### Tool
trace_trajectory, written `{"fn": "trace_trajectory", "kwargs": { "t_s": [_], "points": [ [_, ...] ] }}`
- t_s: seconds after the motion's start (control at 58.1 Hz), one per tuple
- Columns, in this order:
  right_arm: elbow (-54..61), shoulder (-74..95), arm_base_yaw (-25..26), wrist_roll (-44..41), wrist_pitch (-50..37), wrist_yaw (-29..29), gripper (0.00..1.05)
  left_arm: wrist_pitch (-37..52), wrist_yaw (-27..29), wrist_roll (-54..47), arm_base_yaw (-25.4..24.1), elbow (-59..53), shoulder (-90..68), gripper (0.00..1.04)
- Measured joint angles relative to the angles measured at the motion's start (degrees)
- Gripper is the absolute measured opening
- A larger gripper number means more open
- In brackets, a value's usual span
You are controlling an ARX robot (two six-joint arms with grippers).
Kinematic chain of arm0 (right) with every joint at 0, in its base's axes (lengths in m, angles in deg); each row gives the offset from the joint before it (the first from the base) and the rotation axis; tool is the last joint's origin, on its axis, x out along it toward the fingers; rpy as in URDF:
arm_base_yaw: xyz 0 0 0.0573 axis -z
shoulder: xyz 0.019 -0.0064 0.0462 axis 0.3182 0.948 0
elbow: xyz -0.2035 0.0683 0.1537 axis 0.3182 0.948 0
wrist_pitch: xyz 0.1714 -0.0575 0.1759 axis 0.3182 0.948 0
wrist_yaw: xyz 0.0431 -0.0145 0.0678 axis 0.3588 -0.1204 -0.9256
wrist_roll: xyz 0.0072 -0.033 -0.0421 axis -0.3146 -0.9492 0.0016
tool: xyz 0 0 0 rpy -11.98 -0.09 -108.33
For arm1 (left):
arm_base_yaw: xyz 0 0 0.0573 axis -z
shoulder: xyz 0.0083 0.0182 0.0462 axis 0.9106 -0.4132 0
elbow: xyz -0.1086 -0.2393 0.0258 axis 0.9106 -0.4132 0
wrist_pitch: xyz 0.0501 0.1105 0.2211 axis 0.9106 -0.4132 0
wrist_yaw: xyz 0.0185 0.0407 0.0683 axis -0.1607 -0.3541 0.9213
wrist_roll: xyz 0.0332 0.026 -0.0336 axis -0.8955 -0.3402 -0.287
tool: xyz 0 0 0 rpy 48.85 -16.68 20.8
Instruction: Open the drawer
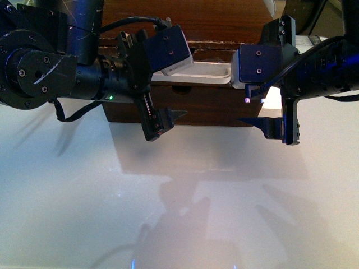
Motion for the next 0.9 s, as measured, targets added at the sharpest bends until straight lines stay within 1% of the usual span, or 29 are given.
{"fn": "trace_trajectory", "kwargs": {
  "t_s": [0.379, 0.896],
  "points": [
    [-2.3, 2.0, -0.5, -1.0, 1.6, -0.2, 0.96, -1.9, 0.2, -0.5, -0.7, 2.4, -1.4, 0.96],
    [-6.7, 5.1, -1.2, -1.4, 2.0, -0.1, 0.96, -2.9, 0.0, -2.3, -1.0, 2.6, -1.8, 0.96]
  ]
}}
